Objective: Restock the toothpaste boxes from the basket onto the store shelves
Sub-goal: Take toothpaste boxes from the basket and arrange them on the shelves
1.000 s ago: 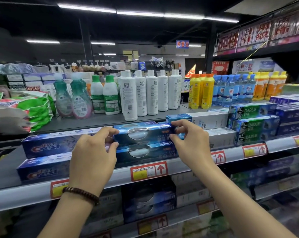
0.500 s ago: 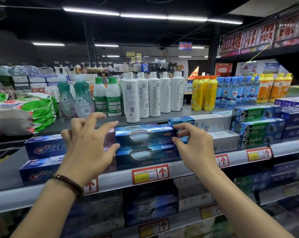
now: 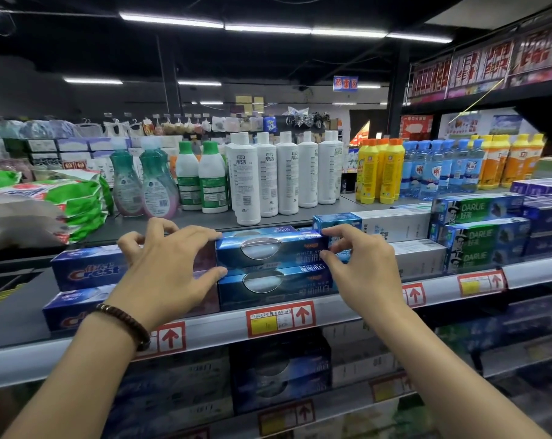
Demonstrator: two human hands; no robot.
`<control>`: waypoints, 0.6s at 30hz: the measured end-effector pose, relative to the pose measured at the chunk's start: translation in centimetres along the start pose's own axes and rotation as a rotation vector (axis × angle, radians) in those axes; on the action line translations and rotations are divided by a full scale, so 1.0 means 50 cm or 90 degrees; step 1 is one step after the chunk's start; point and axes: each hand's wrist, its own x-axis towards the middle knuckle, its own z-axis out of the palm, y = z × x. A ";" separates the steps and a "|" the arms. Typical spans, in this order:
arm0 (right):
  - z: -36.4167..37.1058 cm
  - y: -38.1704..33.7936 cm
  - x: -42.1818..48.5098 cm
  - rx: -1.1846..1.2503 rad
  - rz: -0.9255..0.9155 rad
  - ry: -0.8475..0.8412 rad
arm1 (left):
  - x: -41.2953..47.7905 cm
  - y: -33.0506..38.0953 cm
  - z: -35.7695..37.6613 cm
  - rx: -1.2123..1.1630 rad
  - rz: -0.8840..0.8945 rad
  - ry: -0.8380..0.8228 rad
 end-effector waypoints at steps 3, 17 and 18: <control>-0.002 -0.002 0.002 0.001 0.007 -0.006 | 0.003 -0.004 -0.001 -0.008 0.002 -0.007; -0.006 -0.016 0.005 -0.049 -0.002 -0.006 | 0.013 -0.009 -0.001 -0.025 0.018 -0.004; -0.006 -0.017 0.006 -0.056 -0.004 -0.006 | 0.012 -0.008 -0.001 -0.027 0.018 -0.003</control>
